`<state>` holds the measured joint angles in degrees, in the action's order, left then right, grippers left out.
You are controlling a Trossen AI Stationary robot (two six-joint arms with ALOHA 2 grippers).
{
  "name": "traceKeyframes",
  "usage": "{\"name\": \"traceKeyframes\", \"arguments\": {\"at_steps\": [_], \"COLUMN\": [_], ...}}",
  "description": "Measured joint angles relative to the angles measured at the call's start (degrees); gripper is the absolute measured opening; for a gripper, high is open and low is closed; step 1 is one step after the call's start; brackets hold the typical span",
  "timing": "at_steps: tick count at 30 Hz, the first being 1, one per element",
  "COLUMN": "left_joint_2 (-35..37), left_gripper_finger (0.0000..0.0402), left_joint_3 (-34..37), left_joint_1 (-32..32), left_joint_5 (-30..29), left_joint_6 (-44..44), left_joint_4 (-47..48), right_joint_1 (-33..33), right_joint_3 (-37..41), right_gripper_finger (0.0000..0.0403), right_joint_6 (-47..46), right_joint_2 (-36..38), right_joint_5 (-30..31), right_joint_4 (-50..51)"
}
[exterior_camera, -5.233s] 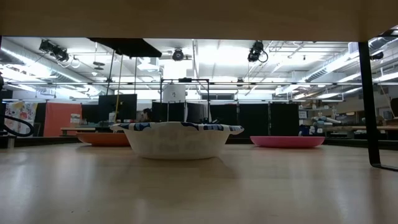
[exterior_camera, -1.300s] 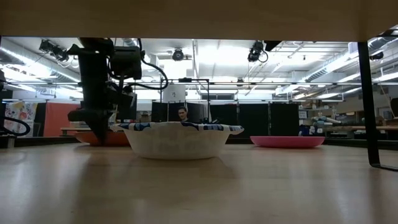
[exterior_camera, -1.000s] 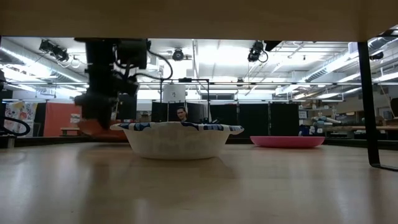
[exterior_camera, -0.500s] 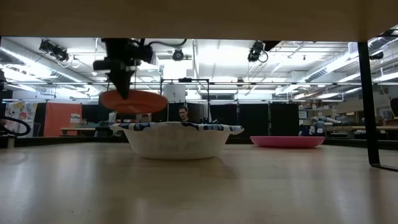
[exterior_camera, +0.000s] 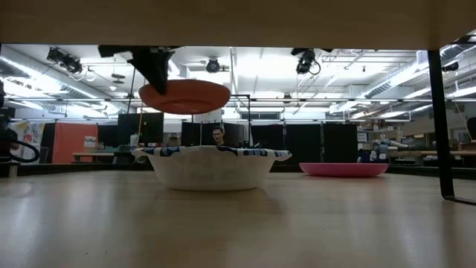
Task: Place and stack plates onto a shelf
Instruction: Put the orange plate on the shelf
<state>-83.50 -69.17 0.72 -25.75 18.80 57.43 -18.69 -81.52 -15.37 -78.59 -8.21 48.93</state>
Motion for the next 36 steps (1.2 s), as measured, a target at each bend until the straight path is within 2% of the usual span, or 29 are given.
{"name": "traceKeyframes", "arguments": {"at_steps": [3, 10, 18, 27, 36], "left_joint_2": [0.0, 0.0, 0.0, 0.0, 0.0], "left_gripper_finger": [0.0014, 0.0014, 0.0014, 0.0014, 0.0014], "left_joint_3": [0.0, 0.0, 0.0, 0.0, 0.0], "left_joint_1": [3.1, 8.9, 12.9, 14.4, 14.4], "left_joint_5": [-0.7, -7.3, -12.0, -12.4, -12.4], "left_joint_6": [-0.2, -1.7, -1.6, -1.6, -1.6], "left_joint_4": [0.0, -0.1, -0.2, -0.2, -0.5], "right_joint_1": [-1.3, -3.0, -2.9, -3.0, -3.2], "right_joint_3": [0.0, 0.0, 0.0, 0.0, 0.0], "right_gripper_finger": [0.0170, 0.0170, 0.0170, 0.0170, 0.0170], "right_joint_6": [-2.4, -8.3, -15.5, -16.7, -16.6], "right_joint_2": [0.0, -0.7, -7.1, -14.4, -16.0], "right_joint_5": [-0.9, -1.0, -4.2, -6.8, -6.9], "right_joint_4": [-3.5, -7.6, -13.9, -27.1, -27.9]}}
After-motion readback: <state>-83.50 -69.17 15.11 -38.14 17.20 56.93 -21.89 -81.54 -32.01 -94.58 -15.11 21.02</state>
